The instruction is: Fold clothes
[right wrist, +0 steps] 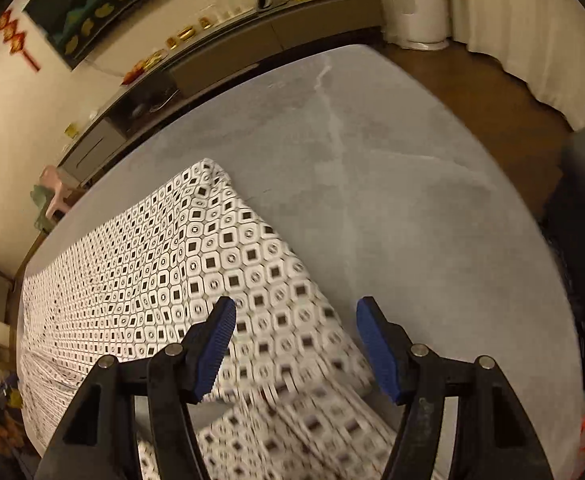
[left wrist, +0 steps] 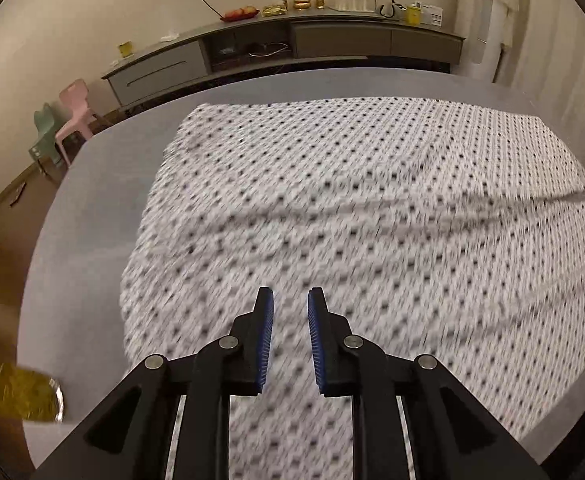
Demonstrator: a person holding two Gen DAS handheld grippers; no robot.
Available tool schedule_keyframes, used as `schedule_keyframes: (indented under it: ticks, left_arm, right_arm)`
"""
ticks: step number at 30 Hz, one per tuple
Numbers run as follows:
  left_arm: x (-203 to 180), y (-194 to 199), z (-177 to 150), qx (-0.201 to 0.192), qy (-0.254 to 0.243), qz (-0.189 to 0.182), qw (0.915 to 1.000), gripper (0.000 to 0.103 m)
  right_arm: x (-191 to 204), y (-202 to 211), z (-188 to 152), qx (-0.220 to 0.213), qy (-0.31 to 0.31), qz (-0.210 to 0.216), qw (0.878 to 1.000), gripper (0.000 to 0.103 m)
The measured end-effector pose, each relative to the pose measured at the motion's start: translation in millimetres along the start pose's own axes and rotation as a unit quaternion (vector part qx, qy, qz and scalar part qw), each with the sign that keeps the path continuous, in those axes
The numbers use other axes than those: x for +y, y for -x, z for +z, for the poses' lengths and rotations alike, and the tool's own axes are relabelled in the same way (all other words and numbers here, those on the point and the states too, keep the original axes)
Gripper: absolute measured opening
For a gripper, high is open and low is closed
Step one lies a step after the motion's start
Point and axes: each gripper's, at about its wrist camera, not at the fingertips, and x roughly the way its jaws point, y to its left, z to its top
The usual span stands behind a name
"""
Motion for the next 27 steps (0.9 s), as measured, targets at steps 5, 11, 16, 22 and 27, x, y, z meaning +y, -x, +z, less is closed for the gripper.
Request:
schedule_keyframes:
  ticks: [5, 11, 16, 22, 27]
  left_arm:
    - [-21.6, -45.6, 42.4, 0.025, -0.004, 0.016, 0.9995, 0.017]
    - [-12.1, -94.4, 64.9, 0.049, 0.052, 0.04, 0.9967, 0.017]
    - [-4.6, -96.8, 57.8, 0.033, 0.076, 0.027, 0.9962, 0.017]
    - [-1.2, -97.0, 50.2, 0.028, 0.076, 0.012, 0.9967, 0.017]
    - [0.1, -96.6, 48.3, 0.022, 0.076, 0.009, 0.9968, 0.017]
  right_arm:
    - [29.0, -16.6, 16.9, 0.005, 0.09, -0.049, 0.995, 0.003]
    - [134.3, 80.2, -33.6, -0.089, 0.287, -0.013, 0.954, 0.003]
    - [181.4, 90.7, -104.7, 0.012, 0.392, 0.121, 0.912, 0.028]
    - [134.0, 98.9, -65.0, -0.003, 0.276, 0.114, 0.954, 0.055]
    - [180.0, 85.9, -81.5, 0.008, 0.33, 0.129, 0.935, 0.063]
